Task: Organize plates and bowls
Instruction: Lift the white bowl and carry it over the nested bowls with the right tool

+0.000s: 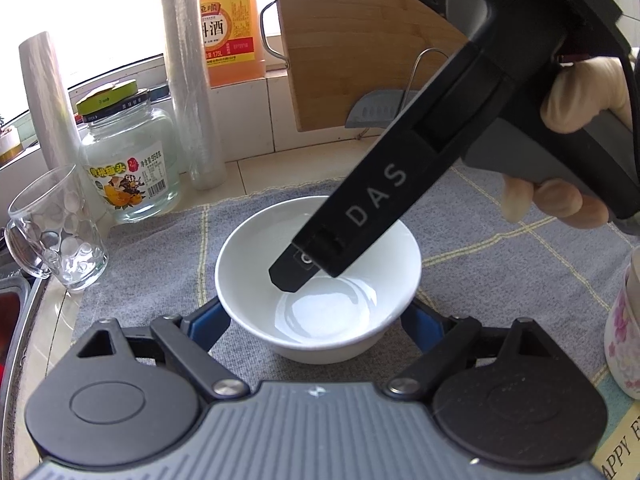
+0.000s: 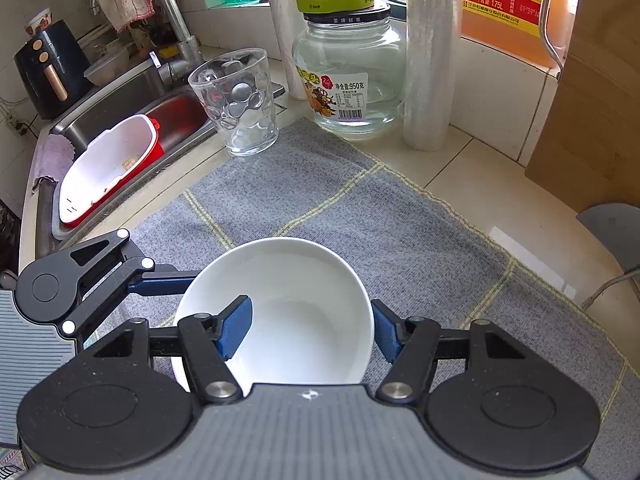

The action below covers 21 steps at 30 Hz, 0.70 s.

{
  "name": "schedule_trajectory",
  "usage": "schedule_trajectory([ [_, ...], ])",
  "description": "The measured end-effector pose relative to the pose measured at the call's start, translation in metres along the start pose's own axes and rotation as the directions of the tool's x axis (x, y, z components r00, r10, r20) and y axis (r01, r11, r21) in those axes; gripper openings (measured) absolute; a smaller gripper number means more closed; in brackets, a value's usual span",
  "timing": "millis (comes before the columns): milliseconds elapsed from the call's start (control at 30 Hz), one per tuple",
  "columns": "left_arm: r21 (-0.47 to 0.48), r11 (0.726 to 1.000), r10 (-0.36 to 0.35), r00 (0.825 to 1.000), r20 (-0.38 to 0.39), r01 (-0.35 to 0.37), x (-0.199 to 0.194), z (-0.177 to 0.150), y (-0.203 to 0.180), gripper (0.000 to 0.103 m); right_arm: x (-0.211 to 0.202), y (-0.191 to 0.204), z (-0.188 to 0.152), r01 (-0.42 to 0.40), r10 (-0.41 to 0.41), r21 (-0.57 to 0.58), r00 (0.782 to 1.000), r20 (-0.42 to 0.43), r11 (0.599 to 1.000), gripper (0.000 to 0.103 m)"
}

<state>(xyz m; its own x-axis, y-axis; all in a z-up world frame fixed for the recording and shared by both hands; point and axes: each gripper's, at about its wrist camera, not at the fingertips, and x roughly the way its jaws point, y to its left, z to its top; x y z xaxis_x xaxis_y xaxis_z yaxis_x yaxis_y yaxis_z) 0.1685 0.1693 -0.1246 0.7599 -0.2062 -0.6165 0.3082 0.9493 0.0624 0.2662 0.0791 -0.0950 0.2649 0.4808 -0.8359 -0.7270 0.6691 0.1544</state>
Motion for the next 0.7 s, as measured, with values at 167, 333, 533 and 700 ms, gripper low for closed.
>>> schedule_trajectory([
  [167,-0.01,1.0,-0.01,1.0,0.002,0.01,-0.0014,-0.0001,0.0029,0.093,0.0008,0.0007,0.0003,-0.005,0.005,-0.001,1.0,-0.003,1.0,0.069],
  [333,-0.013,1.0,-0.019,1.0,0.01,0.019,-0.0012,-0.0013,0.0037,0.093,0.0013,0.0005,0.0009,-0.006,0.006,-0.003,1.0,-0.005,1.0,0.069],
  [533,-0.024,0.999,-0.033,0.999,0.012,0.033,-0.0004,-0.0008,0.0038,0.092,0.0003,-0.0002,0.0006,-0.004,0.004,0.001,1.0,-0.005,1.0,0.066],
  [700,-0.022,0.999,-0.031,1.0,0.007,0.031,-0.0003,0.0002,0.0027,0.092,-0.0023,-0.0003,0.0002,-0.009,0.009,0.006,1.0,-0.005,1.0,0.066],
])
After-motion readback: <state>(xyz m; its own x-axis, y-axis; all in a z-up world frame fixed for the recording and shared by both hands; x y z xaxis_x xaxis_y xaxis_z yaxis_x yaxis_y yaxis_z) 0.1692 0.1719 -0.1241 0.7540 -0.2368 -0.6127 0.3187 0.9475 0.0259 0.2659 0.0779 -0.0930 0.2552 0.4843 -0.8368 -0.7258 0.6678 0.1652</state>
